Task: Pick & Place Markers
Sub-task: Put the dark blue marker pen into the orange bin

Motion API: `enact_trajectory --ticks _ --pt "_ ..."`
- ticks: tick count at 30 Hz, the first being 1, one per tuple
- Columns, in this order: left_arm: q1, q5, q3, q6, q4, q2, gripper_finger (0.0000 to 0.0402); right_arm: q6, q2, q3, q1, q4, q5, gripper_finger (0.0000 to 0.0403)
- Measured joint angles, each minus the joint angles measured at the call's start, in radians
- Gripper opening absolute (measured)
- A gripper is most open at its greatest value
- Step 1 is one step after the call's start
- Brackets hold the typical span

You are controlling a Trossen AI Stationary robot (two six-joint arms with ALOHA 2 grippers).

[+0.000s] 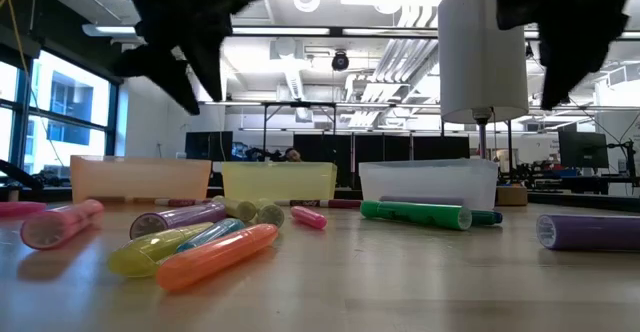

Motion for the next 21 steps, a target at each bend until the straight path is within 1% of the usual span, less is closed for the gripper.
enact_trajectory --ticks 2,4,9,13,21 --pt "0.0 0.035 0.019 -0.126 -0.041 0.051 0.0179 0.01 0.0 -0.022 0.017 0.002 0.002 0.0001" --pt "0.0 0.054 0.036 -0.215 -0.036 0.099 0.0179 0.01 0.0 -0.042 0.029 0.001 0.002 0.0001" --pt "0.0 0.111 0.051 -0.36 -0.036 0.205 0.0179 -0.002 0.0 -0.072 0.044 0.002 0.003 0.0001" --pt "0.0 0.164 0.052 -0.408 -0.025 0.266 0.0179 -0.061 0.0 -0.083 0.044 0.012 -0.003 0.0002" --pt "0.0 0.19 0.052 -0.418 0.039 0.358 0.0179 -0.149 0.0 -0.083 0.043 0.019 -0.003 0.0001"
